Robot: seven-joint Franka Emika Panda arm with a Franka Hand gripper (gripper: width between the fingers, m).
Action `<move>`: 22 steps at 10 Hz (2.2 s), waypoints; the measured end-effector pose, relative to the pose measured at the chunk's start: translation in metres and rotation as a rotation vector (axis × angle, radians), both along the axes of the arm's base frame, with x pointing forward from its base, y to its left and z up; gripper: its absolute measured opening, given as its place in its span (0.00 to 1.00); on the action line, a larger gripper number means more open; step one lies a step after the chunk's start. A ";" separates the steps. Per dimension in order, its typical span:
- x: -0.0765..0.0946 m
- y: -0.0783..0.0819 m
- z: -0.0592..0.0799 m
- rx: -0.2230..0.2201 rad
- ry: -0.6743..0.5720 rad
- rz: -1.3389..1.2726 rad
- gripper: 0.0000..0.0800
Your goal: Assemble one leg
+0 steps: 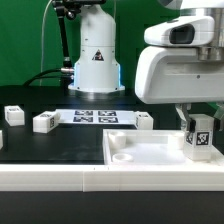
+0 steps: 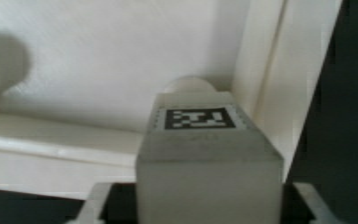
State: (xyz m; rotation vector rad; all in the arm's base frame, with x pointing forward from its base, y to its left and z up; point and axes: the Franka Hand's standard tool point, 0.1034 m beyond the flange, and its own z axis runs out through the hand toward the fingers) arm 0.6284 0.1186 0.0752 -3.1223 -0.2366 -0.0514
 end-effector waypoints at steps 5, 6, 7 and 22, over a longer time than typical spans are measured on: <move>0.001 -0.003 -0.001 0.047 0.016 -0.418 0.36; 0.001 -0.004 -0.001 0.062 0.022 -0.530 0.36; 0.000 -0.004 -0.001 0.064 0.030 -0.625 0.36; -0.002 0.006 -0.002 0.068 0.032 -0.655 0.81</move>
Offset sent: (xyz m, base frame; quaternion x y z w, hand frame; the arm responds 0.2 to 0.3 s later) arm 0.0022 -0.0039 -0.0013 0.0063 -0.0158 0.2823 0.9592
